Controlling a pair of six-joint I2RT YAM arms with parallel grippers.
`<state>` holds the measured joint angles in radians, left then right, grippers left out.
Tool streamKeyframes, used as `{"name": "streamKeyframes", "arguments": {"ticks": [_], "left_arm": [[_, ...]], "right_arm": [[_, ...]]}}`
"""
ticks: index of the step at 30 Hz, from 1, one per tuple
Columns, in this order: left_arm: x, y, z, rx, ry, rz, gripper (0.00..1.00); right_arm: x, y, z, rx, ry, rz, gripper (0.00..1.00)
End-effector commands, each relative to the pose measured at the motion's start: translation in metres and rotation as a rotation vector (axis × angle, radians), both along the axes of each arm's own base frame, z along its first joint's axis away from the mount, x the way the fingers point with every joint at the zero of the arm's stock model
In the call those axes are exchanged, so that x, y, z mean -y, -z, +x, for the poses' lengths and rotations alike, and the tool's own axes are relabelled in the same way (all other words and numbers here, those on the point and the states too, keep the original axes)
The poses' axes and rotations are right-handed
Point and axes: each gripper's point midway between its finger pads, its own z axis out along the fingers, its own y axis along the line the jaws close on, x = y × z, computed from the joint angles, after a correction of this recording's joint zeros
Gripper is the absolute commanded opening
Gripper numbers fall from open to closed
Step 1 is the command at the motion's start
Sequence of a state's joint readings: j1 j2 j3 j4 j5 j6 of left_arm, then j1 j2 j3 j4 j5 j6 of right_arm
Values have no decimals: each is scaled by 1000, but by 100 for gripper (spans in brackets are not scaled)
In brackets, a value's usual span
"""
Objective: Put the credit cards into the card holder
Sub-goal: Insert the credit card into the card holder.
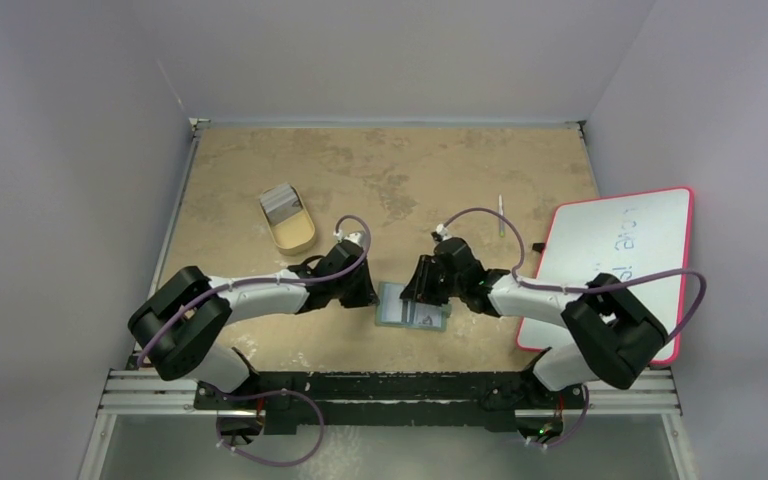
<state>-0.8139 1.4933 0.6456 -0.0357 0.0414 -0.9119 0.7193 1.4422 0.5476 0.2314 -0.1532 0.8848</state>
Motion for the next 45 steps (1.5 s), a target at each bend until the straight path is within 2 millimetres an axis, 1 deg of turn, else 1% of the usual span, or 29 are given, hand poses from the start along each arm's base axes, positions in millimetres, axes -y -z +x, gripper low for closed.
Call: {"name": "streamKeyframes", "arguments": {"ticks": [1, 4, 5, 6, 8, 10, 12, 15, 17, 18, 21, 25, 28, 30, 33, 36, 39, 45], "left_arm": [[10, -21, 16, 67, 2, -33, 1], [6, -24, 17, 72, -7, -29, 2], [7, -27, 17, 72, -12, -37, 5], [8, -31, 17, 76, -15, -48, 8], [10, -41, 18, 90, -21, -83, 19], [15, -51, 18, 99, -24, -125, 24], [22, -58, 16, 93, -16, -175, 27], [34, -63, 13, 87, -2, -257, 29], [37, -61, 13, 83, -7, -289, 32], [39, -60, 14, 85, -10, -304, 33], [42, -51, 14, 67, -11, -304, 35], [41, -42, 14, 57, -12, -291, 37], [40, -35, 14, 55, -16, -277, 37], [39, -32, 14, 54, -13, -269, 37], [36, -29, 13, 55, -12, -253, 38], [32, -26, 13, 60, -12, -226, 38], [30, -23, 13, 58, -9, -211, 39], [29, -22, 13, 62, -11, -204, 40]], "right_arm": [[0, -12, -1, 14, -3, -5, 33], [3, -13, -4, 5, -9, -13, 33], [5, -14, -5, 6, -10, -24, 34], [7, -16, -6, 9, -12, -34, 34], [14, -19, -4, 24, 11, -59, 37], [22, -21, -2, 38, 26, -98, 40], [27, -20, -3, 42, 31, -115, 40], [26, -20, -6, 48, 19, -99, 39], [22, -20, -9, 44, 8, -71, 35], [21, -20, -10, 45, 1, -60, 32], [15, -21, -10, 57, -17, -25, 26], [7, -25, -6, 87, -37, 12, 24], [3, -22, -1, 92, -32, 17, 24], [4, -15, -2, 70, -28, 3, 23], [12, -1, -6, 31, -13, -45, 21], [14, 7, -12, 6, -17, -45, 19], [16, 15, -16, -12, -16, -51, 14], [22, 26, -16, -22, -3, -93, 11]]}}
